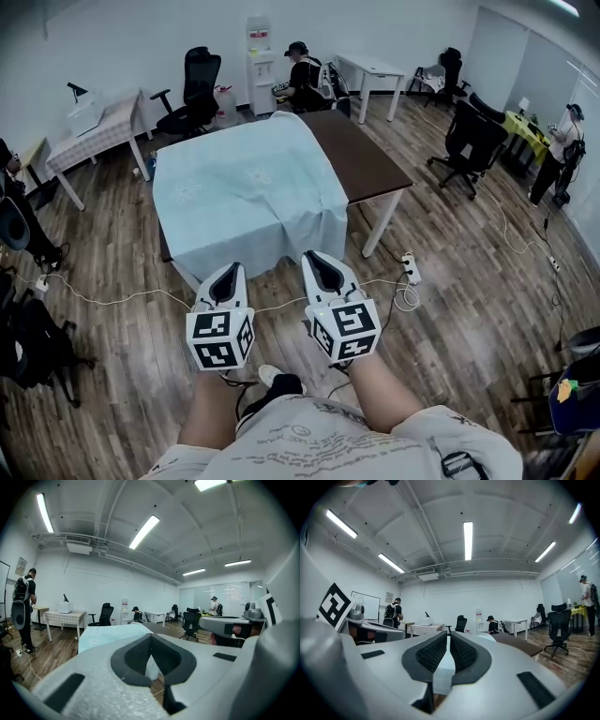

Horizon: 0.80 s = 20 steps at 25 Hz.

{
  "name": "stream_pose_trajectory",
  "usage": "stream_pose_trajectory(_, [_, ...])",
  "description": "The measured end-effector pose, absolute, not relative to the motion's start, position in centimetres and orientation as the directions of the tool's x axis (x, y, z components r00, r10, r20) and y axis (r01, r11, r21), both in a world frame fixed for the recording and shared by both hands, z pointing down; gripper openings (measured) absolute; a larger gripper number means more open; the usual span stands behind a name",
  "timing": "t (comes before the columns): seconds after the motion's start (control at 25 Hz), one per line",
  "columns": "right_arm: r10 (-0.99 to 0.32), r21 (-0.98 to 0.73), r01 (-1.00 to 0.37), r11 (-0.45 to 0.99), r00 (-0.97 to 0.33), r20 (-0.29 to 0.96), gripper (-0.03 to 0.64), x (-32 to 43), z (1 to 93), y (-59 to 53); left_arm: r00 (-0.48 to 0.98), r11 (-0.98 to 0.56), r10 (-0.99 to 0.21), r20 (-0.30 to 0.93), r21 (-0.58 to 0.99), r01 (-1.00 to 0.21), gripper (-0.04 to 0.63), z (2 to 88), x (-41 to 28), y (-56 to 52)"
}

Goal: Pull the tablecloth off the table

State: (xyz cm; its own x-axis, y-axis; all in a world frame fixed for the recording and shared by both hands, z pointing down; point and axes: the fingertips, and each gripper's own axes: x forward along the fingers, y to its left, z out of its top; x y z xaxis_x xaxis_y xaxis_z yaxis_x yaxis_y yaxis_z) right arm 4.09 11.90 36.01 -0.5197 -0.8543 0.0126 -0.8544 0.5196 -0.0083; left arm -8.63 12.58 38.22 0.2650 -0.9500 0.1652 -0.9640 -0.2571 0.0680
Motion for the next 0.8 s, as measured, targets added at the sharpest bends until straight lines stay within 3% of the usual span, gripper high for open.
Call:
stream_pose_trajectory(0.64, [-0.825, 0.018, -0.825, 0.565, -0.565, 0.003, 0.018, -1.3, 35.0, -0.6, 0.235, -0.219, -0.958, 0.164, 0.110, -0.969, 0.011, 38.2, -14.1, 0.4])
stream_pose_trajectory(0.8, [-0.811, 0.009, -0.811, 0.585, -0.585, 0.013, 0.062, -3.2, 35.4, -3.0, 0.237, -0.219, -0.956, 0.172, 0.116, -0.969, 0.011, 38.7, -15.6, -1.9])
